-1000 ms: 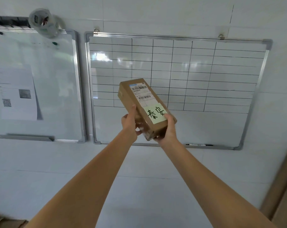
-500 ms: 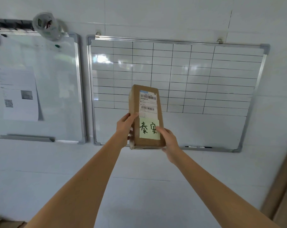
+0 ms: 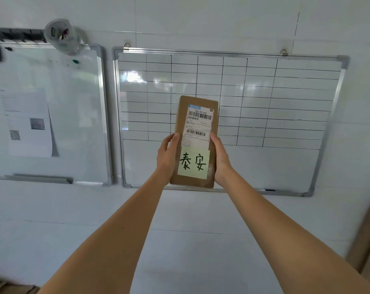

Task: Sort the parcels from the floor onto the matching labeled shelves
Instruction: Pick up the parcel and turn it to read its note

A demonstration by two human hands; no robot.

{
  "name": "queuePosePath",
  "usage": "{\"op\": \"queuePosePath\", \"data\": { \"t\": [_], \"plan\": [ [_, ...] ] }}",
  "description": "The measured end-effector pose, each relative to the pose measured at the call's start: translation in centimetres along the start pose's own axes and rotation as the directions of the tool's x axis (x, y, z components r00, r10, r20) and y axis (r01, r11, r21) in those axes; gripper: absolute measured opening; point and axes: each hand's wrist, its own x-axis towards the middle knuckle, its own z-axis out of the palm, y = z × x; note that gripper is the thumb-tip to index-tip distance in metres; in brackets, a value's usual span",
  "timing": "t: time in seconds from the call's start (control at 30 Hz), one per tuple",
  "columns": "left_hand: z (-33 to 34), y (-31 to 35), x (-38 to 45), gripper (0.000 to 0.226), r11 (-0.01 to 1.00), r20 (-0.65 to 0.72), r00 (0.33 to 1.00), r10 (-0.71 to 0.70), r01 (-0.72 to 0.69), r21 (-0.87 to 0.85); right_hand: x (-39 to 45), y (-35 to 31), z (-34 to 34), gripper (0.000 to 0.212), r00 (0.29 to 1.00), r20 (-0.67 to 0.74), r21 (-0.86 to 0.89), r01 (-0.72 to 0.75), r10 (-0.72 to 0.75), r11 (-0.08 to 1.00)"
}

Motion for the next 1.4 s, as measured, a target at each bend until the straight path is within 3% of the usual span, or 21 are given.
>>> {"op": "queuePosePath", "data": {
  "t": [0.2, 0.5, 0.63, 0.9, 1.1, 1.4],
  "plan": [
    [-0.6, -0.6, 0.1, 0.036, 0.998, -0.010, 1.000, 0.017, -0.016, 0.060, -0.1, 0.3, -0.2, 0.034, 1.000, 0.018, 0.010, 0.006, -0.007, 1.000],
    [-0.4, -0.4, 0.2, 0.038, 0.994, 0.017, 0.998, -0.059, 0.057, 0.090, 0.2, 0.2, -0.7, 0.030, 1.000, -0.015, -0.004, 0.001, -0.001, 1.000],
    [0.3, 0.4, 0.3, 0.042, 0.989, 0.048, 0.995, -0.085, 0.078, 0.128, 0.2, -0.2, -1.1, 0.030, 1.000, -0.022, -0.015, 0.008, -0.009, 1.000],
    [0.0, 0.1, -0.9, 0.044, 0.980, -0.015, 0.999, -0.045, 0.047, 0.192, -0.3, 0.5, -1.0, 0.038, 1.000, -0.019, -0.035, -0.001, 0.001, 0.999],
    [-4.1, 0.5, -1.4, 0.053, 0.963, -0.062, 0.998, -0.015, 0.032, 0.269, -0.4, 2.8, 2.3, 0.046, 0.998, 0.044, -0.060, -0.035, 0.037, 0.998],
    [-14.9, 2.4, -3.6, 0.049, 0.939, -0.277, 0.961, 0.002, 0.094, 0.331, -2.5, 7.6, 13.1, 0.065, 0.977, 0.190, -0.084, -0.078, 0.093, 0.993]
  ]
}}
